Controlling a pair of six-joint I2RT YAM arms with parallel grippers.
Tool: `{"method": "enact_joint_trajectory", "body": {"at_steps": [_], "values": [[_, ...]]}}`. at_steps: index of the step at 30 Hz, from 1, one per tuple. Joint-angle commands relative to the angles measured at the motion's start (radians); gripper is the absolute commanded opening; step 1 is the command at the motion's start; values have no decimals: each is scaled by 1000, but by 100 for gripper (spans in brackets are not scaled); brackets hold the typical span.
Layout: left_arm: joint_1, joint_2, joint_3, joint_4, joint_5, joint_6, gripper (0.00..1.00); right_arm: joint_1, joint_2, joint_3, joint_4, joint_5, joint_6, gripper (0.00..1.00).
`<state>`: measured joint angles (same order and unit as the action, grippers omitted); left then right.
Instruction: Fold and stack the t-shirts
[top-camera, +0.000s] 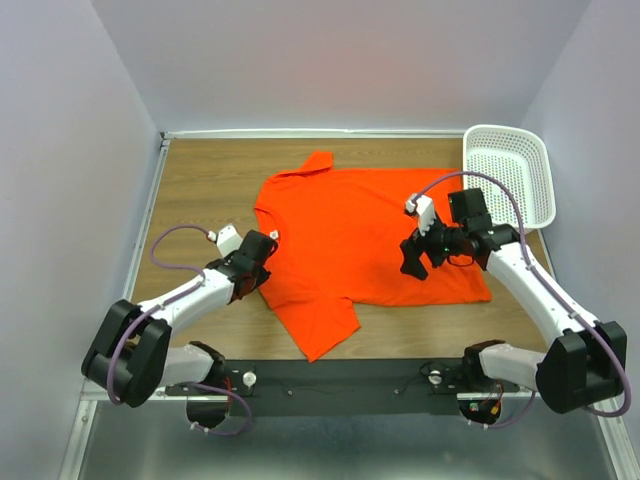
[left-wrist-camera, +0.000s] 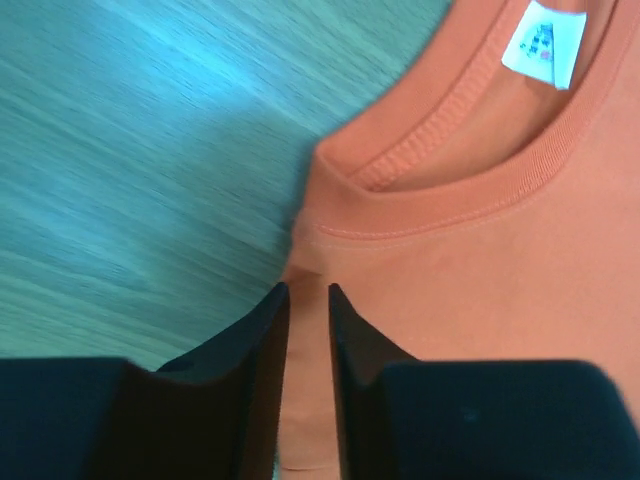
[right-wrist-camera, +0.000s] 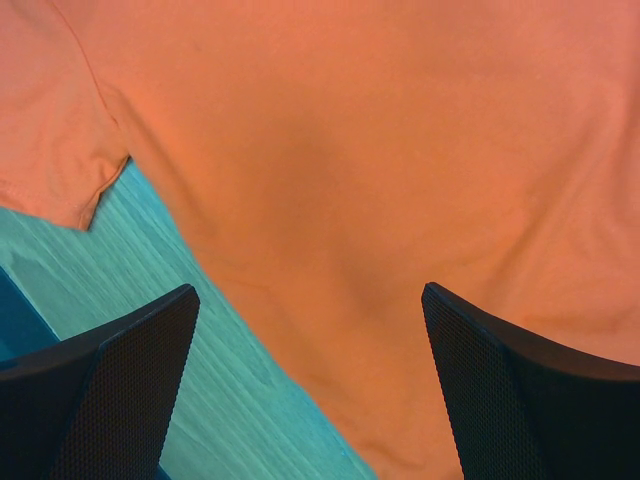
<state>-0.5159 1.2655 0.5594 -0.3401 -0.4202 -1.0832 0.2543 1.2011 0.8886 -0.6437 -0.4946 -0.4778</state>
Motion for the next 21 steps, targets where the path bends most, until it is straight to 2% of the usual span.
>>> {"method": "enact_joint_trajectory", "body": {"at_steps": [1,3,4,8,9,11,12,14,15,16,17,18,21], "values": [[36,-61,-6,-57,-32,46,21,-4,-37,-11,21,-30,15,100],[46,-63,10,-77,-19,58,10,-6,-49,-11,22,-32,16,100],[54,-64,20,-95,-26,59,10,-4,-54,-11,22,-32,16,100],[115,-126,57,-149,-52,58,10,-7,-77,-11,24,-30,16,100],[166,-161,75,-160,-51,69,10,-9,-81,-11,24,-30,18,100],[198,-199,99,-145,-31,110,12,-10,-92,-11,24,-30,18,100],[204,-215,115,-119,-11,188,14,-12,-92,-10,24,-30,18,100],[217,-244,134,-36,74,250,25,-12,-92,-8,24,-32,21,100],[217,-244,142,-11,104,279,34,-12,-94,-8,24,-32,21,100],[218,-223,149,2,127,316,49,-12,-94,-8,24,-32,21,100],[220,-206,160,10,152,331,56,-13,-97,-10,24,-30,21,100],[227,-111,184,27,235,397,69,-13,-104,-11,24,-32,22,100],[235,-52,186,76,313,442,70,-15,-107,-13,26,-33,22,100]]}}
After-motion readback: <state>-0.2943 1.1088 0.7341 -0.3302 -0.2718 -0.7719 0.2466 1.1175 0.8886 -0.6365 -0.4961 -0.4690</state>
